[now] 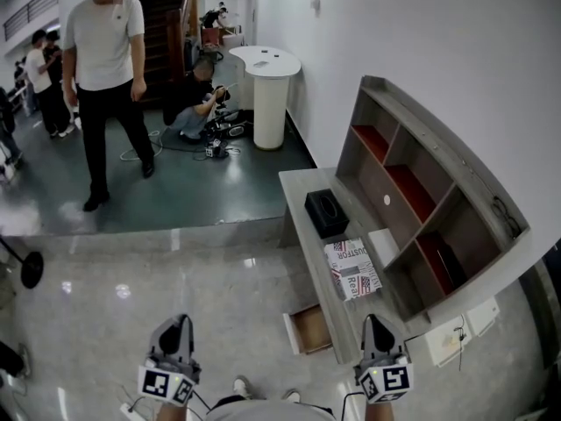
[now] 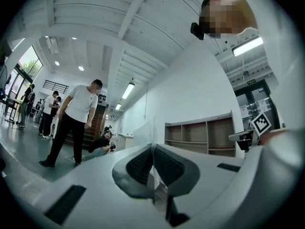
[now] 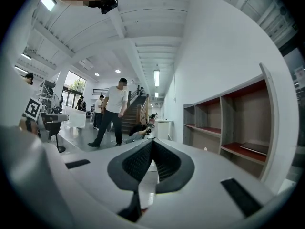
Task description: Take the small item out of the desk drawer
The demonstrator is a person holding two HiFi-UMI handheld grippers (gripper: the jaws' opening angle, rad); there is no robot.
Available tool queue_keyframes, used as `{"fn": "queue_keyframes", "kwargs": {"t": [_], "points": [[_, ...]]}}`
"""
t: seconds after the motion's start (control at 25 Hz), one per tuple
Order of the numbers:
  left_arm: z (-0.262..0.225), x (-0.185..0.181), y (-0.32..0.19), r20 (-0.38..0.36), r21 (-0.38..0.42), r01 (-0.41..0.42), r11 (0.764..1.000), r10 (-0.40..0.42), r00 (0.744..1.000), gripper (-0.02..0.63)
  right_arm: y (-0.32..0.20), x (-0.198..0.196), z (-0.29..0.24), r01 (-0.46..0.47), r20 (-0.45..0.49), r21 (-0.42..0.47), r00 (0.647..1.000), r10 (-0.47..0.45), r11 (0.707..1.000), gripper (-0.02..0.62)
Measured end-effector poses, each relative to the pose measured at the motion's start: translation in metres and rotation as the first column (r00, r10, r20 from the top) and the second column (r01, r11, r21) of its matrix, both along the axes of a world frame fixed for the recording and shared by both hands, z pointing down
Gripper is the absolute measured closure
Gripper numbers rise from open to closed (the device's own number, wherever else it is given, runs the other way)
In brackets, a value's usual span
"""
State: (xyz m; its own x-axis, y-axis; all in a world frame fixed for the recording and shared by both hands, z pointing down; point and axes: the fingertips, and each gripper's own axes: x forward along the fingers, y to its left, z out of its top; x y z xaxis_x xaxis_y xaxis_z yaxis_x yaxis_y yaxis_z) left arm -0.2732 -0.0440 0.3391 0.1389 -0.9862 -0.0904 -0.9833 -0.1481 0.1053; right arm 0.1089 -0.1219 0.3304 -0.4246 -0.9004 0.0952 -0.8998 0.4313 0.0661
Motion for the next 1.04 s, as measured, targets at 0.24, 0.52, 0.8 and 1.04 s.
{"fn": "queue_keyframes", "kwargs": {"t": [0.24,0.52,0.8,1.04], "points": [[0.006,-0.003,0.004,-0.007,-0.009,-0.009,1.0,0.009,1.0,0.589,0.005,-0.011,0.003,0.013,-0.011,0.01,1.0,-0.013,1.0,0.574],[0.007,-0.004,0.005,-0.017,-0.008,-0.025,1.0,0.025,1.0,0.589,0.011,-0.017,0.002,0.013,-0.022,0.0,1.0,-0.013,1.0,0.574],[0.011,-0.003,0.007,-0.024,-0.011,-0.038,0.999,0.038,0.999,0.589,0.017,-0.019,0.0,0.006,-0.028,0.005,1.0,-0.006,1.0,0.574],[0.012,-0.003,0.007,-0.028,-0.008,-0.04,0.999,0.04,0.999,0.589,0.017,-0.02,0.0,0.006,-0.029,0.008,1.0,-0.006,1.0,0.574]]}}
